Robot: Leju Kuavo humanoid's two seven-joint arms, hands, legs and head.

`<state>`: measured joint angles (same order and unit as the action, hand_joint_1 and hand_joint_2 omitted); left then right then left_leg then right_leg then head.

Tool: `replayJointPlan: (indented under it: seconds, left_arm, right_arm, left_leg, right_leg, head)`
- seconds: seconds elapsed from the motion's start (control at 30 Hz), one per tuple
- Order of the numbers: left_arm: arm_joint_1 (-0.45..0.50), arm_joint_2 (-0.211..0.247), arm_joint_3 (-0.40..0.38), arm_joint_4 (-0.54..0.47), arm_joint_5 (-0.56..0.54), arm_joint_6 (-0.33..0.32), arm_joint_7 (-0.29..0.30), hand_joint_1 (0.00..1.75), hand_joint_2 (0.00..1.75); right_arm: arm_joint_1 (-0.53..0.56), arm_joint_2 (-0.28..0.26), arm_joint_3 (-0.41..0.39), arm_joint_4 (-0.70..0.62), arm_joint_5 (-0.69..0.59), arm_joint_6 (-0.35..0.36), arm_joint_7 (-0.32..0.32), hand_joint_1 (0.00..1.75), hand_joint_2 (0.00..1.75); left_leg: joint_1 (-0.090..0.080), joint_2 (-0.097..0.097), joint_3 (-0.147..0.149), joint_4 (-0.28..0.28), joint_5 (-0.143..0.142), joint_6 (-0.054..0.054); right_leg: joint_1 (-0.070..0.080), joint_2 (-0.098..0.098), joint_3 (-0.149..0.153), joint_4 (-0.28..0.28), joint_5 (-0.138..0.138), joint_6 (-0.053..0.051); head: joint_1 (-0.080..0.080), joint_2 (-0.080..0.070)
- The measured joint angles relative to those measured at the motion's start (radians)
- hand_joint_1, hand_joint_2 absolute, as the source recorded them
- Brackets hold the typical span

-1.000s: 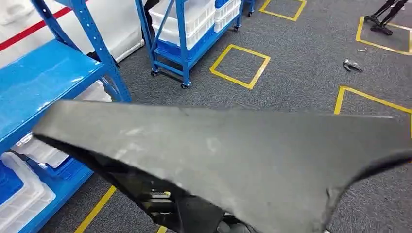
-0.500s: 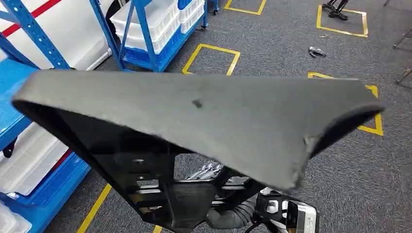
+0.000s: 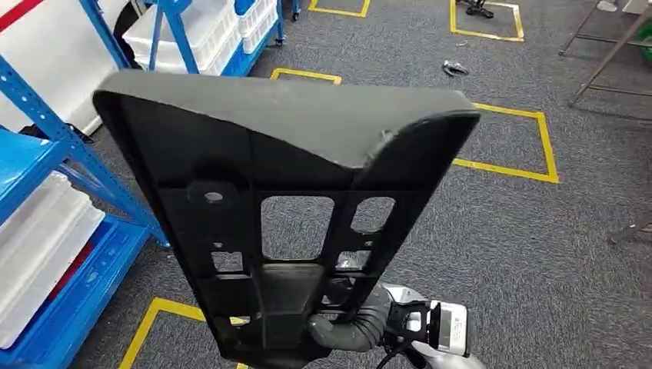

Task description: Take the parts from the cabinet and place them on the table.

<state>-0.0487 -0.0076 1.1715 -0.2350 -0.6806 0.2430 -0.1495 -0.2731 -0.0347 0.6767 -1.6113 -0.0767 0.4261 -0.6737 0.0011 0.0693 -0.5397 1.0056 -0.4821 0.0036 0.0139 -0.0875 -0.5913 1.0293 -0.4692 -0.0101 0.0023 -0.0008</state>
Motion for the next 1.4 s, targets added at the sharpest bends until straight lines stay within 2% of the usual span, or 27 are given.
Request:
replayJointPlan:
  seconds: [0.13, 0.17, 0.2, 0.23, 0.3, 0.33, 0.37, 0.43, 0.47, 0.5, 0.63, 0.67, 0.7, 0.77, 0.83, 0.87, 0.93, 0.97, 1.0, 1.03, 1.1, 1.17, 1.23, 1.27, 1.33, 1.37, 1.4]
  left_arm:
    - [0.001, 0.001, 0.001, 0.0, -0.008, 0.0, 0.004, 0.0, 1.75]
    - [-0.001, 0.004, 0.001, 0.0, -0.011, -0.001, 0.007, 0.0, 1.75]
    - [-0.001, 0.005, 0.001, 0.0, -0.016, -0.004, 0.009, 0.0, 1.75]
    - [-0.001, 0.006, 0.001, 0.0, -0.021, -0.007, 0.009, 0.0, 1.75]
    - [0.003, 0.014, 0.001, 0.0, -0.024, -0.017, 0.006, 0.0, 1.75]
    - [0.005, 0.017, 0.001, 0.0, -0.024, -0.022, 0.004, 0.0, 1.75]
    - [0.005, 0.021, 0.001, 0.0, -0.024, -0.027, 0.003, 0.0, 1.75]
    - [0.001, 0.032, 0.001, 0.0, -0.021, -0.042, -0.004, 0.0, 1.75]
    - [-0.001, 0.035, 0.001, 0.0, -0.017, -0.048, -0.01, 0.0, 1.75]
    - [-0.004, 0.038, 0.002, 0.0, -0.014, -0.053, -0.015, 0.0, 1.75]
    - [-0.01, 0.044, 0.008, 0.0, -0.002, -0.066, -0.025, 0.0, 1.75]
    - [-0.012, 0.043, 0.008, 0.0, 0.002, -0.073, -0.03, 0.0, 1.75]
    - [-0.016, 0.042, 0.011, 0.0, 0.007, -0.078, -0.034, 0.0, 1.75]
    - [-0.013, 0.04, 0.018, 0.001, 0.01, -0.08, -0.037, 0.0, 1.75]
    - [-0.01, 0.037, 0.019, 0.001, 0.01, -0.079, -0.034, 0.0, 1.75]
    - [-0.01, 0.036, 0.022, 0.002, 0.01, -0.076, -0.032, 0.0, 1.75]
    - [-0.014, 0.034, 0.023, 0.002, 0.01, -0.07, -0.027, 0.0, 1.75]
    - [-0.016, 0.031, 0.023, 0.002, 0.01, -0.067, -0.021, 0.0, 1.75]
    - [-0.016, 0.03, 0.023, 0.002, 0.01, -0.066, -0.02, 0.0, 1.75]
    - [-0.015, 0.027, 0.024, 0.002, 0.01, -0.064, -0.018, 0.0, 1.75]
    - [-0.016, 0.026, 0.026, 0.002, 0.012, -0.06, -0.015, 0.0, 1.75]
    - [-0.018, 0.025, 0.03, 0.003, 0.013, -0.057, -0.015, 0.0, 1.75]
    - [-0.021, 0.025, 0.031, 0.003, 0.013, -0.056, -0.016, 0.0, 1.75]
    - [-0.02, 0.025, 0.033, 0.003, 0.016, -0.056, -0.016, 0.0, 1.75]
    - [-0.017, 0.025, 0.039, 0.003, 0.02, -0.055, -0.017, 0.0, 1.75]
    - [-0.014, 0.025, 0.041, 0.003, 0.02, -0.056, -0.019, 0.0, 1.75]
    - [-0.012, 0.024, 0.042, 0.003, 0.021, -0.057, -0.021, 0.0, 1.75]
  right_arm:
    - [0.018, 0.003, 0.001, 0.006, 0.006, -0.03, -0.014, 1.55, 1.75]
    - [0.023, 0.004, 0.001, 0.006, 0.007, -0.034, -0.016, 1.55, 1.75]
    - [0.024, 0.005, 0.0, 0.005, 0.01, -0.035, -0.018, 1.55, 1.75]
    - [0.026, 0.007, 0.001, 0.005, 0.013, -0.039, -0.017, 1.55, 1.75]
    - [0.038, 0.007, 0.001, 0.005, 0.022, -0.05, -0.015, 1.55, 1.75]
    - [0.043, 0.007, 0.001, 0.005, 0.027, -0.053, -0.011, 1.55, 1.75]
    - [0.047, 0.006, 0.001, 0.005, 0.03, -0.053, -0.011, 1.55, 1.75]
    - [0.047, 0.004, 0.001, 0.002, 0.031, -0.051, -0.011, 1.55, 1.75]
    - [0.047, 0.002, 0.0, -0.002, 0.031, -0.047, -0.012, 1.55, 1.75]
    - [0.046, 0.0, 0.0, -0.007, 0.03, -0.044, -0.013, 1.55, 1.75]
    - [0.042, -0.005, -0.002, -0.019, 0.022, -0.028, -0.013, 1.55, 1.75]
    - [0.041, -0.006, -0.004, -0.022, 0.016, -0.023, -0.011, 1.55, 1.75]
    - [0.038, -0.008, -0.006, -0.024, 0.011, -0.018, -0.011, 1.55, 1.75]
    - [0.028, -0.01, -0.006, -0.026, 0.006, -0.01, -0.009, 1.55, 1.75]
    - [0.027, -0.014, -0.006, -0.026, 0.003, -0.006, -0.009, 1.55, 1.75]
    - [0.027, -0.017, -0.006, -0.026, -0.001, -0.001, -0.009, 1.55, 1.75]
    - [0.023, -0.02, -0.006, -0.026, -0.01, 0.009, -0.009, 1.55, 1.75]
    - [0.019, -0.021, -0.006, -0.026, -0.012, 0.011, -0.007, 1.55, 1.75]
    - [0.014, -0.021, -0.006, -0.026, -0.013, 0.012, -0.005, 1.55, 1.75]
    - [0.008, -0.021, -0.006, -0.026, -0.015, 0.015, -0.001, 1.55, 1.75]
    - [0.004, -0.023, -0.005, -0.026, -0.018, 0.022, 0.002, 1.55, 1.75]
    - [0.003, -0.027, -0.005, -0.026, -0.019, 0.026, 0.003, 1.55, 1.75]
    - [-0.003, -0.029, -0.005, -0.029, -0.022, 0.028, 0.003, 1.55, 1.75]
    - [-0.007, -0.029, -0.005, -0.029, -0.024, 0.031, 0.005, 1.55, 1.75]
    - [-0.007, -0.031, -0.005, -0.03, -0.028, 0.04, 0.008, 1.55, 1.75]
    - [-0.007, -0.031, -0.004, -0.03, -0.029, 0.043, 0.01, 1.55, 1.75]
    - [-0.007, -0.034, -0.004, -0.03, -0.029, 0.044, 0.013, 1.55, 1.75]
  left_leg:
    - [-0.001, 0.038, 0.009, -0.003, -0.005, -0.019]
    - [0.007, 0.015, 0.008, 0.007, -0.02, -0.026]
    - [0.008, -0.028, -0.009, 0.049, -0.051, -0.029]
    - [0.009, -0.047, -0.041, 0.12, -0.09, -0.031]
    - [0.01, -0.059, -0.119, 0.279, -0.15, -0.036]
    - [0.01, -0.059, -0.137, 0.31, -0.149, -0.036]
    - [0.01, -0.059, -0.134, 0.293, -0.121, -0.037]
    - [0.013, -0.069, -0.072, 0.144, -0.024, -0.034]
    - [0.016, -0.092, -0.041, 0.07, 0.012, -0.035]
    - [0.02, -0.145, -0.029, 0.033, 0.006, -0.033]
    - [0.012, -0.121, -0.024, 0.021, 0.006, -0.011]
    - [0.018, -0.111, -0.024, 0.012, 0.013, -0.001]
    - [0.017, -0.099, -0.021, 0.008, 0.016, 0.006]
    - [0.012, -0.079, -0.024, 0.008, 0.017, 0.014]
    - [0.009, -0.055, -0.026, 0.008, 0.016, 0.016]
    - [0.008, -0.043, -0.026, 0.009, 0.016, 0.016]
    - [0.005, -0.024, -0.023, 0.009, 0.014, 0.017]
    - [0.003, -0.015, -0.02, 0.009, 0.013, 0.016]
    - [0.002, -0.008, -0.018, 0.008, 0.012, 0.016]
    - [0.0, -0.001, -0.018, 0.008, 0.011, 0.014]
    - [0.0, 0.015, -0.019, 0.01, 0.01, 0.002]
    - [-0.003, 0.034, -0.009, 0.003, 0.009, -0.007]
    - [0.004, -0.032, -0.024, 0.042, -0.025, -0.019]
    - [0.005, -0.05, -0.053, 0.109, -0.066, -0.021]
    - [0.007, -0.06, -0.126, 0.266, -0.133, -0.028]
    - [0.009, -0.06, -0.148, 0.31, -0.139, -0.031]
    - [0.013, -0.06, -0.146, 0.306, -0.12, -0.034]
  right_leg:
    - [-0.003, 0.046, -0.005, -0.008, 0.008, -0.016]
    - [-0.011, 0.056, 0.003, -0.016, 0.013, -0.023]
    - [-0.012, 0.065, 0.004, -0.018, 0.014, -0.029]
    - [-0.012, 0.075, 0.003, -0.017, 0.016, -0.032]
    - [-0.012, 0.099, 0.002, -0.016, 0.016, -0.033]
    - [-0.012, 0.111, 0.002, -0.015, 0.016, -0.033]
    - [-0.012, 0.124, 0.003, -0.013, 0.015, -0.032]
    - [-0.014, 0.151, 0.003, -0.006, 0.013, -0.029]
    - [-0.015, 0.159, 0.002, -0.002, 0.011, -0.026]
    - [-0.01, 0.169, -0.005, 0.006, 0.008, -0.02]
    - [-0.019, 0.203, -0.02, 0.004, 0.02, 0.004]
    - [-0.019, 0.202, -0.023, 0.008, 0.016, 0.009]
    - [-0.016, 0.148, -0.029, 0.029, -0.002, 0.013]
    - [-0.017, 0.107, -0.084, 0.151, -0.079, 0.018]
    - [-0.019, 0.098, -0.147, 0.291, -0.134, 0.02]
    - [-0.019, 0.097, -0.156, 0.311, -0.128, 0.021]
    - [-0.018, 0.093, -0.102, 0.215, -0.067, 0.015]
    - [-0.015, 0.081, -0.043, 0.109, -0.02, 0.007]
    - [-0.008, 0.052, 0.001, 0.031, 0.007, -0.004]
    - [0.004, 0.003, 0.015, 0.0, -0.013, -0.014]
    - [0.012, 0.027, 0.01, -0.007, -0.005, -0.017]
    - [0.008, 0.048, 0.012, -0.017, 0.001, -0.024]
    - [-0.004, 0.063, 0.02, -0.029, 0.01, -0.028]
    - [-0.006, 0.071, 0.019, -0.028, 0.011, -0.032]
    - [-0.006, 0.092, 0.017, -0.028, 0.011, -0.033]
    - [-0.007, 0.103, 0.017, -0.027, 0.011, -0.033]
    - [-0.008, 0.116, 0.017, -0.025, 0.011, -0.033]
  head:
    - [0.0, 0.0]
    - [-0.001, 0.0]
    - [-0.001, 0.0]
    - [-0.003, 0.0]
    - [-0.003, 0.0]
    - [-0.003, 0.0]
    - [-0.003, 0.0]
    - [-0.003, 0.0]
    - [-0.003, 0.0]
    - [-0.002, 0.0]
    - [-0.002, 0.0]
    - [-0.002, 0.0]
    - [-0.001, 0.0]
    - [0.001, 0.0]
    - [0.001, 0.0]
    - [0.0, 0.0]
    - [0.001, 0.0]
    - [0.001, 0.0]
    - [0.001, 0.0]
    - [0.0, 0.0]
    - [0.0, 0.0]
    - [0.0, 0.0]
    - [0.0, 0.0]
    - [-0.002, 0.0]
    - [-0.002, 0.0]
    - [-0.002, 0.0]
    - [-0.002, 0.0]
